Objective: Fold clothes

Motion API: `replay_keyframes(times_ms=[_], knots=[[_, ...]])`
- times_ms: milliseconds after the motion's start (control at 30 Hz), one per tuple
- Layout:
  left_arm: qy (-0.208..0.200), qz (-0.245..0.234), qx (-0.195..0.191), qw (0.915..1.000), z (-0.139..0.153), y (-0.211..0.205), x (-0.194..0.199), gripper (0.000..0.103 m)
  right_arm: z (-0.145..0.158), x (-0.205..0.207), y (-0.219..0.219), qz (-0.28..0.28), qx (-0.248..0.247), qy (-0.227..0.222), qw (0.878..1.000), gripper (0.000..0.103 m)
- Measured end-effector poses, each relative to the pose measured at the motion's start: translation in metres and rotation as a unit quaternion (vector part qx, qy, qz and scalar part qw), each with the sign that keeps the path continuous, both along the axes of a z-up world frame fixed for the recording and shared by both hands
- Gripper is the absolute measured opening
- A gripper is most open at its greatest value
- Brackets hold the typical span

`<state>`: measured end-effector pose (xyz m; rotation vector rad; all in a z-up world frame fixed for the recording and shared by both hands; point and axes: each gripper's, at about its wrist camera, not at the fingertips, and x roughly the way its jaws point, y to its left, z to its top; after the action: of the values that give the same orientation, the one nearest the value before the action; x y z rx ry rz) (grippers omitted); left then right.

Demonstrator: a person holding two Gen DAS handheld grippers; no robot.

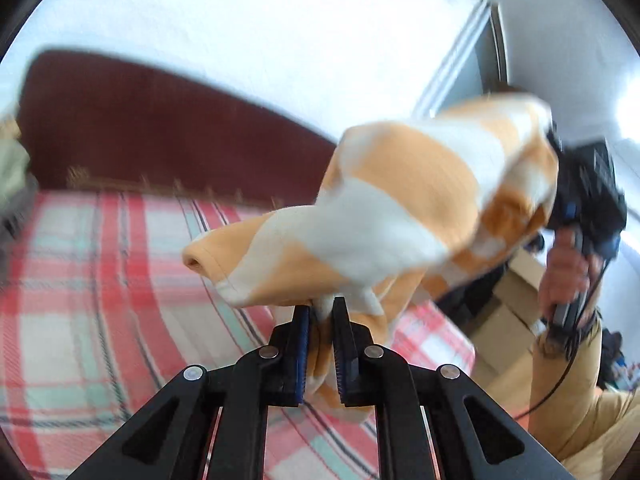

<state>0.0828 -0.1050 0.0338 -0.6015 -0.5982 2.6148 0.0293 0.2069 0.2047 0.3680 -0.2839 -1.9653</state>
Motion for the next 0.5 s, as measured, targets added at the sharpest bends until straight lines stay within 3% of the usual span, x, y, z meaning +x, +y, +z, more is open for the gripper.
replay_keyframes(times_ms=[133,233,367,500], knots=[[0.08,0.056,-0.008,0.9952,0.07,-0.036,0.035,0.01,0.043,0.033,0.016,0.007,-0.029,0.058,0.998,0.013],[0.132,0.079,-0.034,0.9875,0.123,-0.051,0.063,0.01,0.071,0.055,0.029,-0.005,-0.045,0.097,0.994,0.013],[0.167,0.107,-0.111,0.9739,0.175,-0.052,0.103,0.01,0.092,0.071,0.051,-0.008,-0.065,0.118,0.991,0.013],[0.167,0.129,-0.191,0.9586,0.201,-0.047,0.136,0.01,0.092,0.08,0.056,-0.014,-0.051,0.129,0.99,0.013]])
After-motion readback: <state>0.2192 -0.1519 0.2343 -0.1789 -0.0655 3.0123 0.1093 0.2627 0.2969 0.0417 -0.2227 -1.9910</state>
